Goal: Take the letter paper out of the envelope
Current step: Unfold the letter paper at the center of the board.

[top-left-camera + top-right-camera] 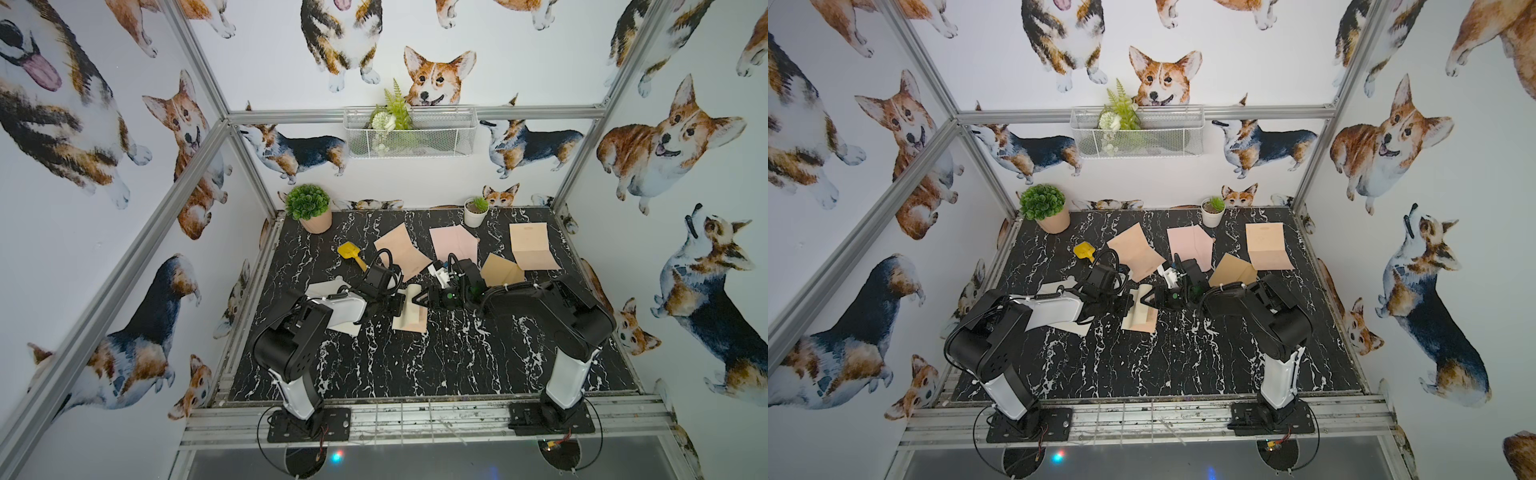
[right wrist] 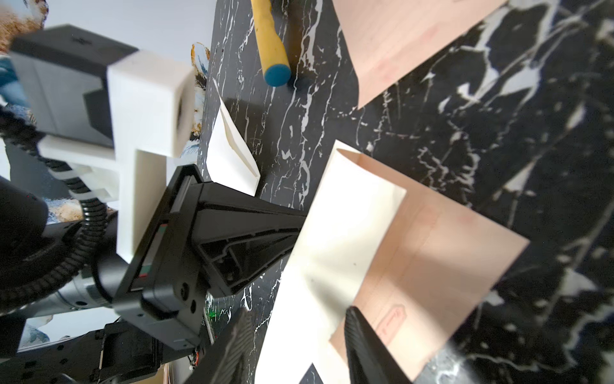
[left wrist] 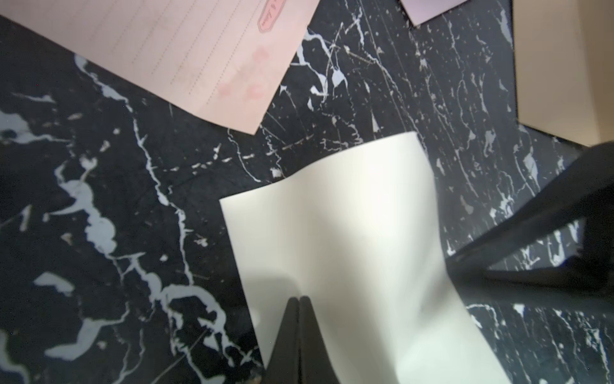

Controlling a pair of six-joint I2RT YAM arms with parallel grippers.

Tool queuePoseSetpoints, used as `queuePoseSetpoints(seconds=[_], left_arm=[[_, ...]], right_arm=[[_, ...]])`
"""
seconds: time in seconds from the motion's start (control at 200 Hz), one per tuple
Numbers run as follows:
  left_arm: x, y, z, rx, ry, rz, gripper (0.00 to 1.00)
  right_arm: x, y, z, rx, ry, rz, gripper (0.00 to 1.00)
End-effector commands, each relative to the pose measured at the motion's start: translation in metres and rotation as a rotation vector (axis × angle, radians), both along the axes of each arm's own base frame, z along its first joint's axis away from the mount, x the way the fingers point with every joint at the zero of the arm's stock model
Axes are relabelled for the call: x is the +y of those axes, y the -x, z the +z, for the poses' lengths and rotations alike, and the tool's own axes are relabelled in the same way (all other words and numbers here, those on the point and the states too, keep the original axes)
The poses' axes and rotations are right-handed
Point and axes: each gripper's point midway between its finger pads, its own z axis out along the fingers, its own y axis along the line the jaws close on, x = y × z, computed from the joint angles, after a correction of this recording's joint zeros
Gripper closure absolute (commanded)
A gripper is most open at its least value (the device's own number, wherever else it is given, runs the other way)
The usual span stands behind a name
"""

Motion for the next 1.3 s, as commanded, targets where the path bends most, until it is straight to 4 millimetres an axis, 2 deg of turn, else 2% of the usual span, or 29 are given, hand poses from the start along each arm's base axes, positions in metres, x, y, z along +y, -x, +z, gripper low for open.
queuePoseSetpoints(seconds=[0.0, 0.215, 0.686, 1.001, 1.297], left_arm=[[0.003, 0.001, -0.001, 0.002, -0.020, 0.002, 1.00], [0.005, 0.001, 0.002, -0.008, -0.022, 0.005, 1.00], [0.007, 0.000, 0.008, -0.033, -0.023, 0.015, 1.00], [0.008, 0.000, 0.009, -0.037, -0.021, 0.018, 1.00], [0.008, -0.001, 0.010, -0.041, -0.019, 0.021, 1.00]], right_arm=[[0.012, -0.001, 0.009, -0.015, -0.040, 0.009, 0.51], [0.023, 0.005, 0.003, -0.002, -0.054, 0.023, 0.51], [0.020, 0.006, -0.002, 0.003, -0.056, 0.004, 0.51], [0.020, 0.004, 0.007, -0.013, -0.107, -0.037, 0.51], [0.024, -0.003, 0.029, -0.074, -0.191, -0.109, 0.52]])
